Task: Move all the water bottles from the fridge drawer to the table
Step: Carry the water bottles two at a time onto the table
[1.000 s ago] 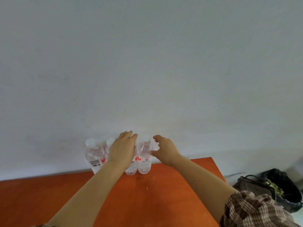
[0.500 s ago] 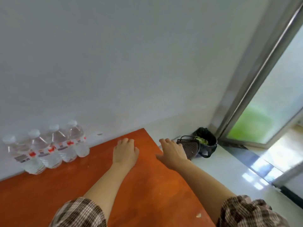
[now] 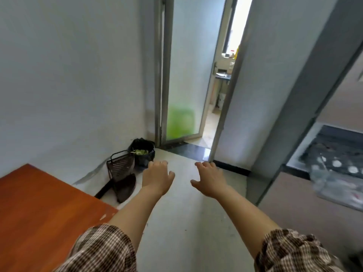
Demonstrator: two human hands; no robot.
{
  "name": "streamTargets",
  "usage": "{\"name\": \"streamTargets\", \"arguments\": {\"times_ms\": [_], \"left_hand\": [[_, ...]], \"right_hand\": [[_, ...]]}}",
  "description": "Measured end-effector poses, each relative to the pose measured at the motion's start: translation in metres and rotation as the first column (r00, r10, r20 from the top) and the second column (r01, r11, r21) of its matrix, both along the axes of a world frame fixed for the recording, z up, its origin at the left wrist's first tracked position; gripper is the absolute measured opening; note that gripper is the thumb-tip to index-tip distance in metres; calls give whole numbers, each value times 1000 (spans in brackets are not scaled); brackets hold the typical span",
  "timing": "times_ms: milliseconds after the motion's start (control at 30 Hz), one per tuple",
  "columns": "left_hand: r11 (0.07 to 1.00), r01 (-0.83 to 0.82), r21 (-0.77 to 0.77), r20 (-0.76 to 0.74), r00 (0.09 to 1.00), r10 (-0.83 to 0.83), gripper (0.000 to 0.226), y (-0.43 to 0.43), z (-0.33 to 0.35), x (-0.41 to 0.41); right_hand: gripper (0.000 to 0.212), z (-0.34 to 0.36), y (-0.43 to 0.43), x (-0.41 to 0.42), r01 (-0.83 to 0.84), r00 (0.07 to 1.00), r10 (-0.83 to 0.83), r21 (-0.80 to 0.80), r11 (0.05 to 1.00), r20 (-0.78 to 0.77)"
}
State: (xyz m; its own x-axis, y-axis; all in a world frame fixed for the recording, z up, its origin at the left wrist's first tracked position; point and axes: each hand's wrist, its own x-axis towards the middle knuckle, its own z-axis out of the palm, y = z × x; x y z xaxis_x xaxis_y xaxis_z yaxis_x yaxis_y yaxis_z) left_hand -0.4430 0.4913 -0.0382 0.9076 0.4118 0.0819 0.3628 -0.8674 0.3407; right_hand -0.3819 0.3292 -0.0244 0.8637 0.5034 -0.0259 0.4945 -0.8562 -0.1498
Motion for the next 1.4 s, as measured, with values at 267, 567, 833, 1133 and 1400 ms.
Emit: {"name": "streamTargets", "arguments": {"times_ms": [267,567,833,1133,1400], "left_hand": [[926,375,34,32,926,-377,40,-208,15,94],[742,670,-19,54,742,-669,44,-392,9,217],[606,794,-41,75,608,-791,42,-523,9,349],[490,868,-88,-76,484,-872,35,-619,-19,433],[379,923,58,-324,377,-868,39,-695,-55,487]], "right_hand": [[65,18,-211,42,350,937,-350,25,937,-4],[59,20,-390,121,570,820,-571,29,821,43],[48,21,-525,226,681,732,-681,-4,732,11],[43,6,-624,304,671,739,-669,3,741,-81],[21,-43,-707,387,451,712,-536,-289,844,-454]]}}
